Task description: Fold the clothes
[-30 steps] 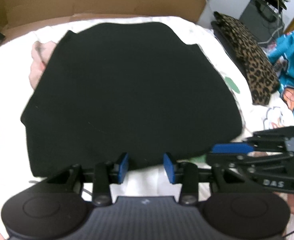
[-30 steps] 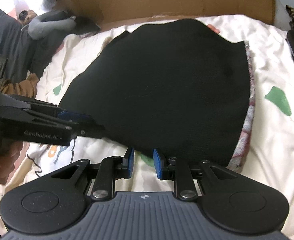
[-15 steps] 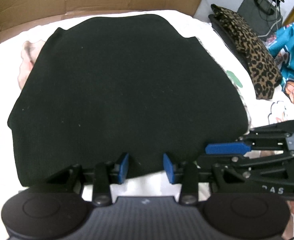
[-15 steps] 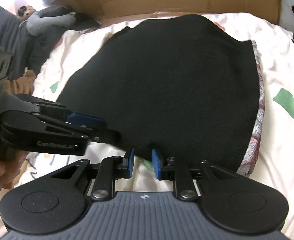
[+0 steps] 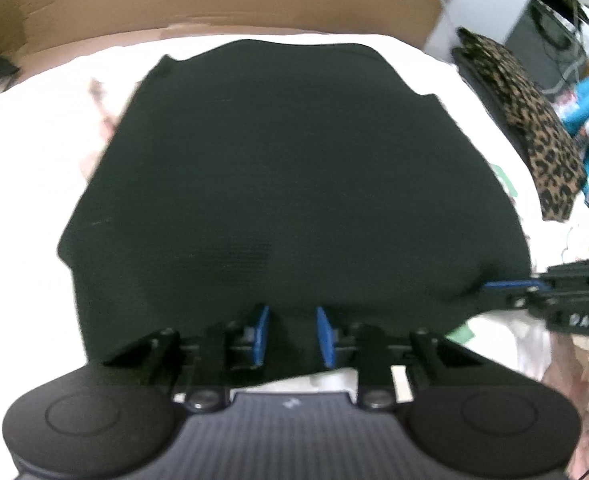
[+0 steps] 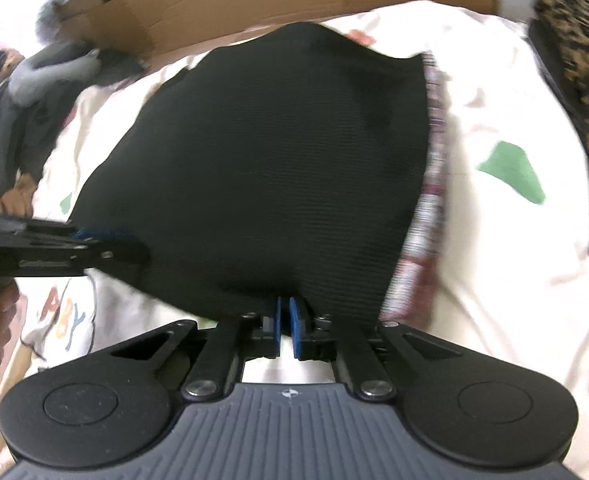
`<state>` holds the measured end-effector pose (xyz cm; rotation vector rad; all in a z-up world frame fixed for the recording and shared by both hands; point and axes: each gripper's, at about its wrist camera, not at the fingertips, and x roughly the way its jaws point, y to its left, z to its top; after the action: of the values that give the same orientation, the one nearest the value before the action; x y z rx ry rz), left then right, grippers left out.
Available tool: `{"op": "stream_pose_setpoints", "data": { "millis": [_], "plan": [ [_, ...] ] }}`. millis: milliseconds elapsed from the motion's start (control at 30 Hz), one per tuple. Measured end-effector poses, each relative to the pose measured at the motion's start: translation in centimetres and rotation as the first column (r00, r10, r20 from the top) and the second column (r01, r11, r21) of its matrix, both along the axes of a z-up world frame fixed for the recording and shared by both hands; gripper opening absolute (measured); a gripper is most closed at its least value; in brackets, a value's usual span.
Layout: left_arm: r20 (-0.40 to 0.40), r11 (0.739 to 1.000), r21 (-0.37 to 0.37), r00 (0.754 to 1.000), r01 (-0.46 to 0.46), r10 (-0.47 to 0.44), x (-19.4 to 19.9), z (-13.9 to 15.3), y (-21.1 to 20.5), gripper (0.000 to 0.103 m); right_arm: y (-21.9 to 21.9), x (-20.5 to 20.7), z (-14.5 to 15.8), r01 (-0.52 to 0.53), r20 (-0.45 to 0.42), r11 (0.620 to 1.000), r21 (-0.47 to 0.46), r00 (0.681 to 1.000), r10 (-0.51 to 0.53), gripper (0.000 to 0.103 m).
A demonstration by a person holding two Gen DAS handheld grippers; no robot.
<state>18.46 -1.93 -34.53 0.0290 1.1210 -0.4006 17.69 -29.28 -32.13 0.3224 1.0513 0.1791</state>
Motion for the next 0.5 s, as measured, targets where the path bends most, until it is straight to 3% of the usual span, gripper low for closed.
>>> {"op": "stream_pose_setpoints", "data": {
  "millis": [500],
  "plan": [
    [0.002,0.987,0.032,0.987,-0.159,0.159,-1.6,0.7,6.3,0.025,-4.6,-2.5,1.1,0.145,0.001,0.989,-0.031,0.989,-0.145,0.010]
  ]
}}
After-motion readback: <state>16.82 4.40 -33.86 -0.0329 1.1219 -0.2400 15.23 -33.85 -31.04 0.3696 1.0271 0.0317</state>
